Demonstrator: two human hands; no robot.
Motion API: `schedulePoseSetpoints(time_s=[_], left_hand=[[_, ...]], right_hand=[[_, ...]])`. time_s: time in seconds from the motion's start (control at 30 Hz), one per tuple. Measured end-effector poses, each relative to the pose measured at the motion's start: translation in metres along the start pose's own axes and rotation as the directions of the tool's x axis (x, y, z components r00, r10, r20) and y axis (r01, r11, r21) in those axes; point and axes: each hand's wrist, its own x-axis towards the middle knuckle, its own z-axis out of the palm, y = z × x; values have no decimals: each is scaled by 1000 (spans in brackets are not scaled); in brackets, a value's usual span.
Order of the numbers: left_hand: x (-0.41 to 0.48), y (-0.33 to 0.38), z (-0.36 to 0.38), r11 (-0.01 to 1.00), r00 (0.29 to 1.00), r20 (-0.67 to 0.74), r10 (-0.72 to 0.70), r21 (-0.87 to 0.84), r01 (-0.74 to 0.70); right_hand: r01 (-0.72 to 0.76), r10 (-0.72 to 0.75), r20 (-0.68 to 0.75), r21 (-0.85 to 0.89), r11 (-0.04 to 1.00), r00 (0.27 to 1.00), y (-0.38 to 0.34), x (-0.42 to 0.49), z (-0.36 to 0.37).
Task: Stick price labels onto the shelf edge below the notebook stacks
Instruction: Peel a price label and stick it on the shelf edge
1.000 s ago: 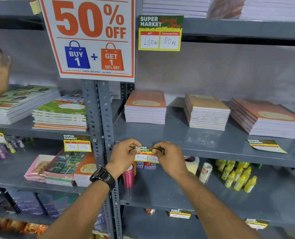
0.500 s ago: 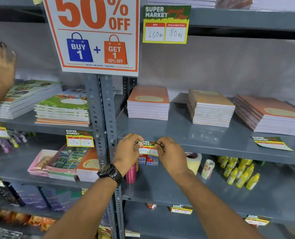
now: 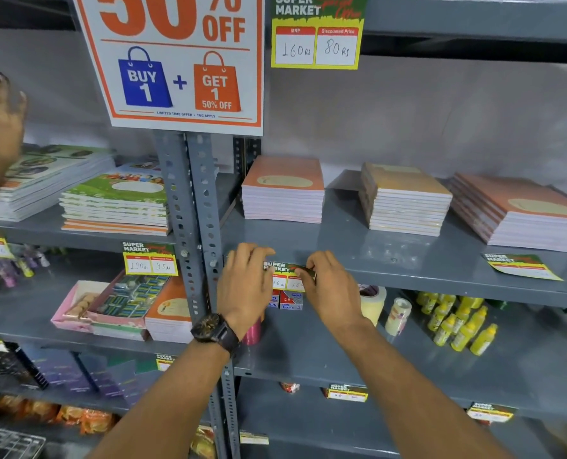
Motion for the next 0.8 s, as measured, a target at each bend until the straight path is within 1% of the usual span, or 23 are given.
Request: schedulePoseSetpoints(time_s=[0.07, 0.13, 0.27, 0.33, 0.43, 0.57, 0.8], left_hand=[[-14, 6, 7, 978, 983, -29, 179, 111, -175], [-28, 10, 21, 940, 955, 37, 294, 168, -296], [-41, 9, 45, 883, 912, 214, 351, 249, -398], [-42, 8, 51, 870, 902, 259, 346, 272, -412], [-40, 7, 59, 865, 908, 286, 305, 315, -390], [-39, 8, 67, 864, 919, 292, 266, 350, -362], [-35, 0, 79, 856, 914, 299, 275, 356, -374]], right_hand=[[-12, 12, -2, 63, 998, 1000, 4, -1, -1], [7, -7, -6, 101, 995, 1000, 8, -3, -3], [67, -63, -45, 76, 995, 997, 21, -10, -8], [56, -52, -44, 100, 993, 998, 27, -12, -12], [42, -37, -43, 119, 992, 998, 35, -13, -15], [26, -22, -35, 137, 990, 999, 39, -14, -17], [40, -35, -35, 159, 986, 999, 47, -13, -18]])
